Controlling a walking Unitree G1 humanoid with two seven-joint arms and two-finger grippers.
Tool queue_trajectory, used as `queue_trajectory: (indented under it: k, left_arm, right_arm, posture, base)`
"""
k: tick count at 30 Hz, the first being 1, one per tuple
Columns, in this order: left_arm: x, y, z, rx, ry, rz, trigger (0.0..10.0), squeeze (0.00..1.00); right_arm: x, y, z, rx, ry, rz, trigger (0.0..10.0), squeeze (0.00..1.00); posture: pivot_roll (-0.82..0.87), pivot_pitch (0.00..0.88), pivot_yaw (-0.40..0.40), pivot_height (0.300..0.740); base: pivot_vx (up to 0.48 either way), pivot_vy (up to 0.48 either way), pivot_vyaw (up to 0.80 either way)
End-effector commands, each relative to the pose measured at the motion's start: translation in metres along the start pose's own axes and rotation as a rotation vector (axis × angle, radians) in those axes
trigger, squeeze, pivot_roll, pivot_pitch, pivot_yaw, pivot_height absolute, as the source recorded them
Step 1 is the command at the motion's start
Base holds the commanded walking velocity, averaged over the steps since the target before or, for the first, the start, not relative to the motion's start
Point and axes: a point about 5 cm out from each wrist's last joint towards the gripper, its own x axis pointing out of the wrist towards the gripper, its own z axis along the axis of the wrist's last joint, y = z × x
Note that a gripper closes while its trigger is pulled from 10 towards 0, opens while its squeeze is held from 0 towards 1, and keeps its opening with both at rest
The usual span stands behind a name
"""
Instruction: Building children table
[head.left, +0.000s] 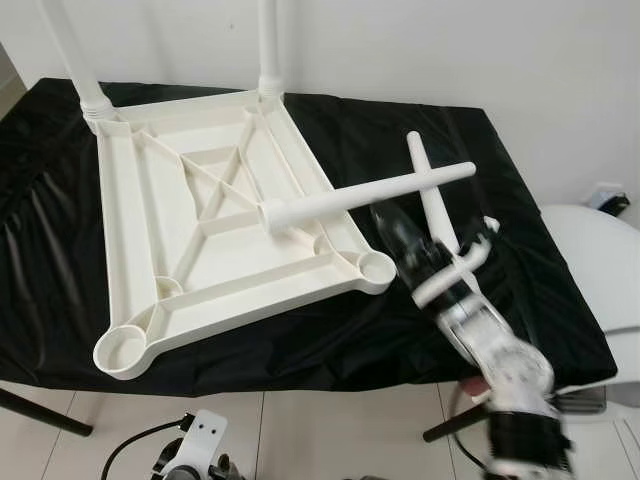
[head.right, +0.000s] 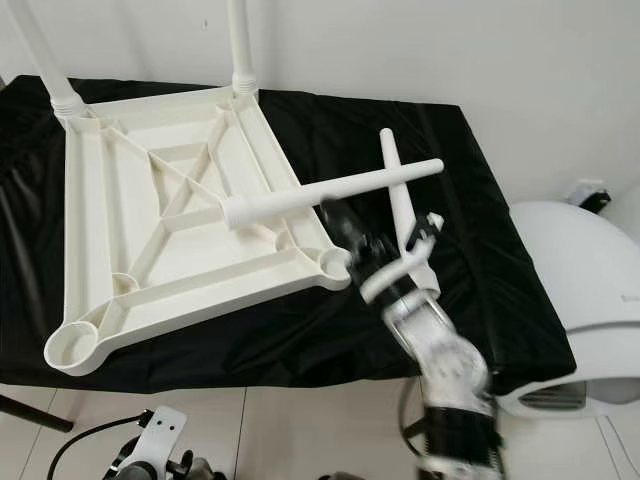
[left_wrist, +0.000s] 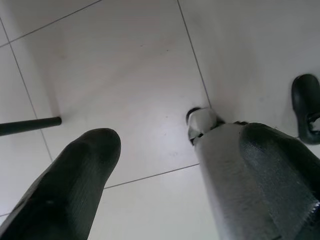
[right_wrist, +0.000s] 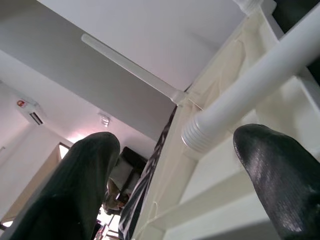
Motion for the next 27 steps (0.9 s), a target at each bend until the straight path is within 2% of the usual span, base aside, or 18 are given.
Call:
queue_trajectory:
  k: [1, 2, 3, 5, 8, 10, 11, 12, 15, 16, 17, 22, 24, 27]
  left_arm:
    - [-0.008, -0.009, -0.032, 0.015, 0.121, -0.089, 10.0, 0.00]
    - [-0.008, -0.007, -0.031, 0.024, 0.119, -0.088, 10.0, 0.00]
    - [-0.008, -0.007, -0.031, 0.024, 0.119, -0.088, 10.0, 0.00]
    - [-0.008, -0.003, -0.030, 0.044, 0.114, -0.086, 10.0, 0.00]
    - [-0.007, 0.000, -0.029, 0.051, 0.113, -0.083, 10.0, 0.00]
    - [-0.006, 0.009, -0.025, 0.067, 0.102, -0.070, 10.0, 0.00]
    - [-0.006, 0.009, -0.025, 0.067, 0.102, -0.070, 10.0, 0.00]
    - [-0.006, 0.011, -0.023, 0.074, 0.096, -0.066, 10.0, 0.00]
    - [-0.005, 0.014, -0.020, 0.081, 0.087, -0.062, 10.0, 0.00]
    - [-0.004, 0.018, -0.014, 0.086, 0.068, -0.057, 10.0, 0.00]
    - [-0.003, 0.020, -0.012, 0.088, 0.063, -0.055, 10.0, 0.00]
    - [-0.003, 0.021, -0.010, 0.105, 0.053, -0.061, 10.0, 0.00]
    - [-0.002, 0.020, -0.007, 0.146, 0.046, -0.078, 10.0, 0.00]
    - [-0.002, 0.020, -0.006, 0.164, 0.043, -0.082, 10.0, 0.00]
  right_arm:
    - [-0.002, 0.006, -0.005, -0.035, 0.060, 0.069, 10.0, 0.00]
    - [-0.009, 0.006, -0.011, -0.058, 0.125, 0.103, 10.0, 0.00]
    - [-0.009, 0.006, -0.011, -0.058, 0.125, 0.103, 10.0, 0.00]
    - [-0.023, 0.007, -0.025, -0.081, 0.262, 0.180, 10.0, 0.00]
    - [-0.030, 0.006, -0.031, -0.085, 0.326, 0.212, 10.0, 0.00]
    - [-0.041, 0.002, -0.043, -0.093, 0.468, 0.282, 10.0, 0.00]
    - [-0.041, 0.002, -0.043, -0.093, 0.468, 0.282, 10.0, 0.00]
    - [-0.045, -0.001, -0.047, -0.098, 0.521, 0.306, 10.0, 0.00]
    - [-0.049, -0.004, -0.051, -0.106, 0.575, 0.330, 10.0, 0.00]
    - [-0.050, -0.011, -0.058, -0.115, 0.654, 0.360, 10.0, 0.00]
    - [-0.050, -0.014, -0.061, -0.120, 0.681, 0.371, 10.0, 0.00]
    - [-0.049, -0.023, -0.068, -0.130, 0.747, 0.380, 10.0, 0.00]
    - [-0.050, -0.034, -0.079, -0.153, 0.834, 0.388, 10.0, 0.00]
    - [-0.050, -0.039, -0.084, -0.156, 0.870, 0.390, 10.0, 0.00]
  posture:
    - [0.03, 0.075, -0.002, 0.740]
    - [0.03, 0.072, 0.008, 0.740]
    - [0.03, 0.072, 0.008, 0.740]
    - [0.03, 0.067, 0.018, 0.740]
    - [0.03, 0.064, 0.023, 0.740]
    - [0.04, 0.057, 0.027, 0.740]
    - [0.04, 0.057, 0.027, 0.740]
    - [0.04, 0.055, 0.028, 0.740]
    - [0.05, 0.054, 0.029, 0.740]
    - [0.06, 0.052, 0.029, 0.740]
    - [0.06, 0.052, 0.028, 0.740]
    - [0.07, 0.054, 0.025, 0.740]
    - [0.09, 0.056, 0.017, 0.740]
    - [0.09, 0.054, 0.013, 0.740]
  base:
    - [0.000, 0.000, 0.00]
    - [0.000, 0.000, 0.00]
    - [0.000, 0.000, 0.00]
    - [0.000, 0.000, 0.00]
    - [0.000, 0.000, 0.00]
    - [0.000, 0.000, 0.00]
    - [0.000, 0.000, 0.00]
    - [0.000, 0.000, 0.00]
    - [0.000, 0.000, 0.00]
    - [0.000, 0.000, 0.00]
    - [0.000, 0.000, 0.00]
    - [0.000, 0.000, 0.00]
    - [0.000, 0.000, 0.00]
    - [0.000, 0.000, 0.00]
